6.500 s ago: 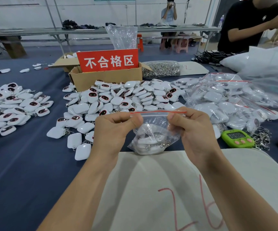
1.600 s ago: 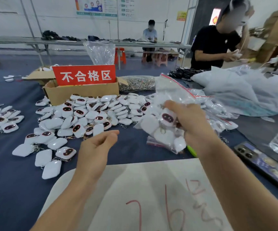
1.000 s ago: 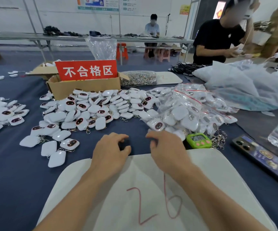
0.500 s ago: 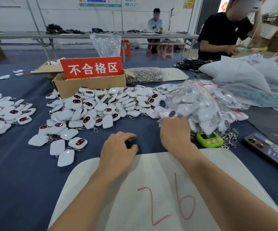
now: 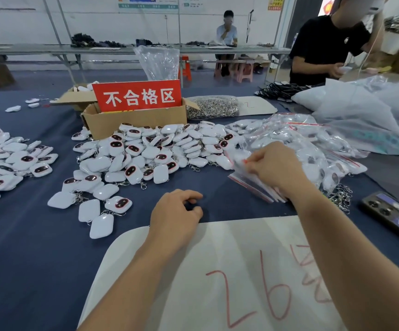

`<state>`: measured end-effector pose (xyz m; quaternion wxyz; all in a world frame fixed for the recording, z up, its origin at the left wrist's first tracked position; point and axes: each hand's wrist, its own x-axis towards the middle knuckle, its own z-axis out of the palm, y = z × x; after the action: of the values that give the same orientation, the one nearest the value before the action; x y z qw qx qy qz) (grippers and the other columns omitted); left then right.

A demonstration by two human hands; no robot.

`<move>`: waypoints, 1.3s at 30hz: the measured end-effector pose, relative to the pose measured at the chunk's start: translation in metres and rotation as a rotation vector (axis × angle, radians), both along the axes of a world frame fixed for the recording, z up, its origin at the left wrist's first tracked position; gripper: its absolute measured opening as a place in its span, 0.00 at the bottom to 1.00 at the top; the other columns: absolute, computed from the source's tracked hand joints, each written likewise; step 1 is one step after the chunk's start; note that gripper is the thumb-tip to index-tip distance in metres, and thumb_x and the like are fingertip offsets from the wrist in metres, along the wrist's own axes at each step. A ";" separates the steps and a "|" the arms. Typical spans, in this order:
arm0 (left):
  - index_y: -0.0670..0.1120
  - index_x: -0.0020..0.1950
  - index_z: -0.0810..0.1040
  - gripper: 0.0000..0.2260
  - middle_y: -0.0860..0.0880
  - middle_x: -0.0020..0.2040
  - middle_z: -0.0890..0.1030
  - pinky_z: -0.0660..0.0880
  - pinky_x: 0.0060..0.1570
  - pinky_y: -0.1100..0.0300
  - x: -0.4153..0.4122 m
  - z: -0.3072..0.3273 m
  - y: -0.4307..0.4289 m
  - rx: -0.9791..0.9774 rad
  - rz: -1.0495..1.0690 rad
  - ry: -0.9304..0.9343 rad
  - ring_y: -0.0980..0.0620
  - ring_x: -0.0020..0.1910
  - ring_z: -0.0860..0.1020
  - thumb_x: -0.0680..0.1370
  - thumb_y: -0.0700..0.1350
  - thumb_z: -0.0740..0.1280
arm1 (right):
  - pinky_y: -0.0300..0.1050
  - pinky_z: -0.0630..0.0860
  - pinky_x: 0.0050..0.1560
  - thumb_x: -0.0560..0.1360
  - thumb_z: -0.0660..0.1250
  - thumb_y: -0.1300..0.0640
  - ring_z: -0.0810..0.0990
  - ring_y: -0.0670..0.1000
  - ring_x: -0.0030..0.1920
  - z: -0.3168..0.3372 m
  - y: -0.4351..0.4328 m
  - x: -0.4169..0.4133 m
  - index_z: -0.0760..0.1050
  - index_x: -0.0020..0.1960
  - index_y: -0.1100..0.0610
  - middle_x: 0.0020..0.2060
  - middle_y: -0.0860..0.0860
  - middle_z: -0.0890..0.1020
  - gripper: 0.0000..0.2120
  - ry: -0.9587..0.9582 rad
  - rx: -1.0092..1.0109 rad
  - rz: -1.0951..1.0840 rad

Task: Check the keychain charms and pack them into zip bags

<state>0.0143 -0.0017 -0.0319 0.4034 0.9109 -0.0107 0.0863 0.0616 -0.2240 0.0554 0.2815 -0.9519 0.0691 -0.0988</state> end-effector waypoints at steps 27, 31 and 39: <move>0.42 0.47 0.85 0.17 0.39 0.44 0.85 0.79 0.53 0.44 -0.008 0.026 0.013 -0.840 0.107 0.119 0.41 0.44 0.82 0.75 0.55 0.67 | 0.32 0.78 0.41 0.73 0.75 0.62 0.85 0.41 0.36 -0.050 0.107 -0.067 0.85 0.39 0.45 0.33 0.42 0.86 0.12 -0.227 0.738 0.369; 0.48 0.42 0.88 0.09 0.45 0.40 0.87 0.81 0.51 0.51 -0.011 0.032 0.015 -0.831 0.097 0.073 0.48 0.42 0.83 0.78 0.42 0.69 | 0.29 0.71 0.31 0.66 0.83 0.57 0.78 0.38 0.27 -0.052 0.105 -0.067 0.84 0.35 0.51 0.26 0.44 0.82 0.08 -0.184 0.763 0.314; 0.55 0.43 0.89 0.07 0.49 0.42 0.88 0.79 0.39 0.64 -0.009 0.039 0.020 -0.957 0.147 -0.075 0.50 0.42 0.84 0.75 0.42 0.75 | 0.40 0.70 0.32 0.75 0.68 0.59 0.71 0.45 0.26 -0.055 0.103 -0.057 0.78 0.32 0.56 0.24 0.52 0.76 0.13 -0.124 0.665 0.318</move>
<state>0.0050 0.0187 0.0069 0.7693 0.6176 0.0803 0.1425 0.0046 -0.1206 -0.0001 0.5910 -0.7994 -0.0684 -0.0834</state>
